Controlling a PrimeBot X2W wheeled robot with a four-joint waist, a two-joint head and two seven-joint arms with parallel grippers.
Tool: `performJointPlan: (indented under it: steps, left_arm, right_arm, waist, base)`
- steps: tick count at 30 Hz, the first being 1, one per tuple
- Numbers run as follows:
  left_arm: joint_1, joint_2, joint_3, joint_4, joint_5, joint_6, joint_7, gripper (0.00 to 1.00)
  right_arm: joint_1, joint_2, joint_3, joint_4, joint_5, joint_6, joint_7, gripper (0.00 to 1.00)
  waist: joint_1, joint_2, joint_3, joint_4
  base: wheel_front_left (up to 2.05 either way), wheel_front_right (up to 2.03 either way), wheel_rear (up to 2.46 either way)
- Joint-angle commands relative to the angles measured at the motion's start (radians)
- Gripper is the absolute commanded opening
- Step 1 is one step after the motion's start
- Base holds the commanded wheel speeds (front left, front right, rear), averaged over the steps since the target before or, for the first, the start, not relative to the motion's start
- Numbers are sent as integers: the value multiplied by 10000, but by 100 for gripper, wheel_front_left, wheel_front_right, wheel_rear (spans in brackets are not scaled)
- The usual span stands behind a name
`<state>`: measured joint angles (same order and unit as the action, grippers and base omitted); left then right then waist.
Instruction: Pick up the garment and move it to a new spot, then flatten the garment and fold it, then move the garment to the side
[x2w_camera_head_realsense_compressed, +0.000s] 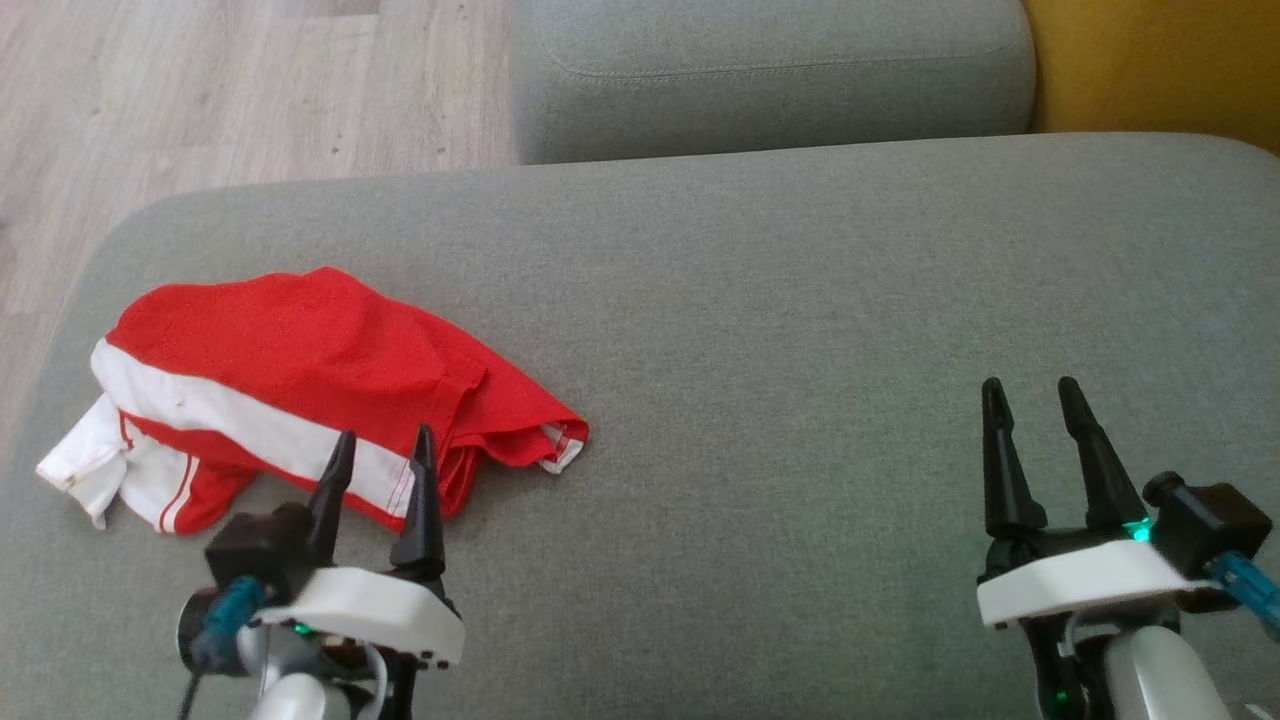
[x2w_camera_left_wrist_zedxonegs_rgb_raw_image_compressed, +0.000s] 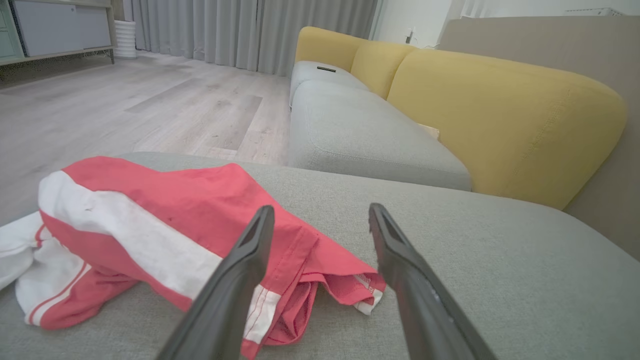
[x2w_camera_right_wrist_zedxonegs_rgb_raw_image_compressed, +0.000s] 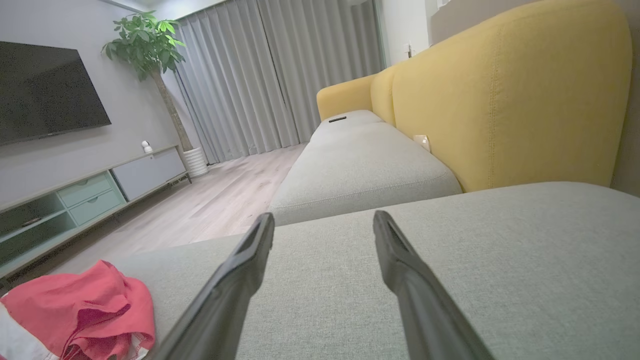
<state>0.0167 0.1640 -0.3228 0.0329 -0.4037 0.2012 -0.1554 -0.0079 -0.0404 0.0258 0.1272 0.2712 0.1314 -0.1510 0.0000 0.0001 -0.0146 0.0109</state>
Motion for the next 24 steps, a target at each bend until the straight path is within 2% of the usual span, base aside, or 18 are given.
performJointPlan:
  steps: [1, 17, 21, 24]
  left_arm:
    - [-466, 247, 104, -456, 358, 128, -156, 100]
    - [-665, 839, -1276, -295, 2347, 964, -623, 100]
    - [-672, 778, -1352, -466, 2481, 1193, -740, 100]
    - [-571, 603, -1114, -717, 2373, 1183, -828, 100]
  right_arm:
    - [-282, -82, 235, -428, -386, -6, -191, 100]
    - [-234, -90, 555, -576, -2661, -7, -663, 100]
    - [-237, -92, 592, -656, -3133, -7, -781, 100]
    - [-237, -94, 657, -740, -3270, -7, -870, 100]
  waist:
    - [0, -1, -3, -9]
    - [0, -1, -60, -83]
    - [0, -1, -53, -43]
    - [0, -1, -49, -8]
  base:
    - [0, 0, 0]
    - [0, 0, 0]
    - [0, 0, 0]
    - [0, 0, 0]
